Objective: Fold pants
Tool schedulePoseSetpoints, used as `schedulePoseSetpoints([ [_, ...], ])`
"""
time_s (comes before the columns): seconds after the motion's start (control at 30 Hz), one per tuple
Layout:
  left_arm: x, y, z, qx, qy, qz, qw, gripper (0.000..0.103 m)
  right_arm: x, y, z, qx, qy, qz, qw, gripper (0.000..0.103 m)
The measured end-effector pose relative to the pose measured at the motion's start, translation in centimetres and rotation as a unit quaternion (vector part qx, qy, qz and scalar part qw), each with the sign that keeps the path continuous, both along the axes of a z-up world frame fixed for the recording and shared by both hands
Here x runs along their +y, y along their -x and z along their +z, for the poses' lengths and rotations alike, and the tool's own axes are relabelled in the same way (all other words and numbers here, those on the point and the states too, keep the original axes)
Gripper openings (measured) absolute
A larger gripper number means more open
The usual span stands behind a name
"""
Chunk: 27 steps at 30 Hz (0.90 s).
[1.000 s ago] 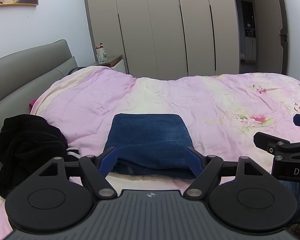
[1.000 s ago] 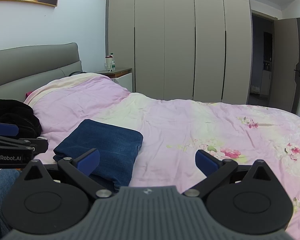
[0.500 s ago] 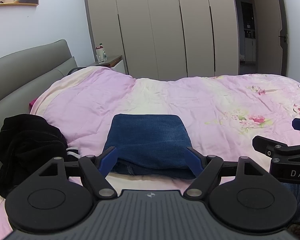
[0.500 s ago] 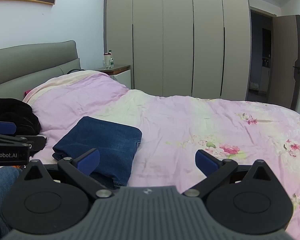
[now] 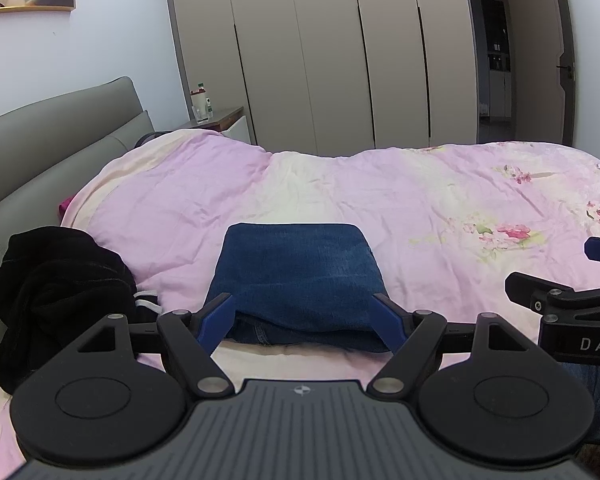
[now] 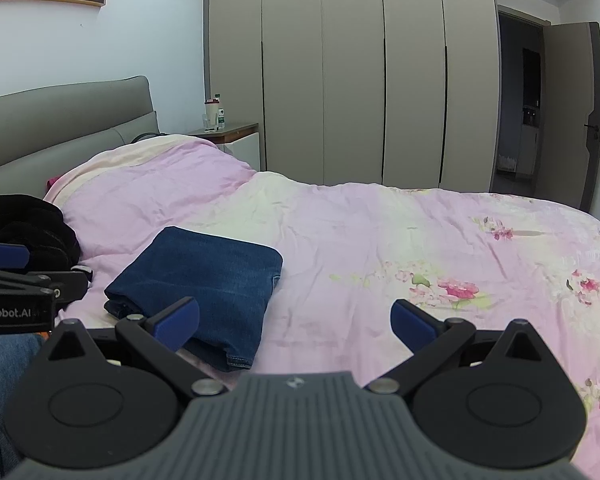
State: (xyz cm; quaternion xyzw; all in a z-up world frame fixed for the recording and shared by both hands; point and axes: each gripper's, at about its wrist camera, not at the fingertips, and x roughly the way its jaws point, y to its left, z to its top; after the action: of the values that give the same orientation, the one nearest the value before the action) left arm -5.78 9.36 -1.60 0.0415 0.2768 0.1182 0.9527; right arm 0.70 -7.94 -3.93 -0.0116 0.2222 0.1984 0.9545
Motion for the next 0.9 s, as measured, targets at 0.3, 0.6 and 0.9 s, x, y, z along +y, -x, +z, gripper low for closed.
schedulePoseSetpoints([
  [0.3,0.08,-0.07,-0.36,0.011,-0.003,0.000,0.9999,0.089,0.21,-0.04,-0.31,0.017,0.009,0.000,1.000,0.098],
  [0.6,0.16,-0.10,-0.59,0.021,-0.005,0.002,0.9998,0.089,0.29,-0.01,-0.33,0.021,0.011,0.001,1.000,0.098],
  [0.9,0.25,-0.13,-0.59,0.021,-0.004,0.001,0.9998,0.089,0.33,0.00,-0.36,0.021,0.011,0.001,1.000,0.098],
])
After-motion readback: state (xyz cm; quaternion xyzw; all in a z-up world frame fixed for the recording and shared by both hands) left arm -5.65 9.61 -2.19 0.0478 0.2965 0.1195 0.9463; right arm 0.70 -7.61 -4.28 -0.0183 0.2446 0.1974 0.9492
